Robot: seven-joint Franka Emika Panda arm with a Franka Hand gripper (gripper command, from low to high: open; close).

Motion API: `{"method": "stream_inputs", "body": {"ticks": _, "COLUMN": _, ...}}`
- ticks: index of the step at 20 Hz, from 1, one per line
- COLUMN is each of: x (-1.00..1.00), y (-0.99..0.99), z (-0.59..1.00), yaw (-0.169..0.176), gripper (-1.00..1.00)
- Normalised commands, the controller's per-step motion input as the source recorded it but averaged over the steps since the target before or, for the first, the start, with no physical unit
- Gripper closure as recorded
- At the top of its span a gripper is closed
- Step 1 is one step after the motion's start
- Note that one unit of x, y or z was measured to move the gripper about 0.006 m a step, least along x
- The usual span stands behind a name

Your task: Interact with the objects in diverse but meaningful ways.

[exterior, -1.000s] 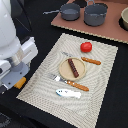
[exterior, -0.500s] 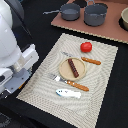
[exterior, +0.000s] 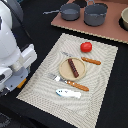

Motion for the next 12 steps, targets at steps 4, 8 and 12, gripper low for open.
{"method": "stream_inputs", "body": {"ticks": 4, "x": -0.52, "y": 0.06, "z": -0.23, "yaw": 0.0, "gripper": -1.0}}
{"method": "stream_inputs", "body": {"ticks": 8, "x": -0.4, "y": 0.09, "z": -0.24, "yaw": 0.0, "gripper": 1.0}}
{"method": "stream_inputs", "body": {"ticks": 12, "x": -0.29, "y": 0.14, "z": -0.27, "yaw": 0.0, "gripper": 1.0}}
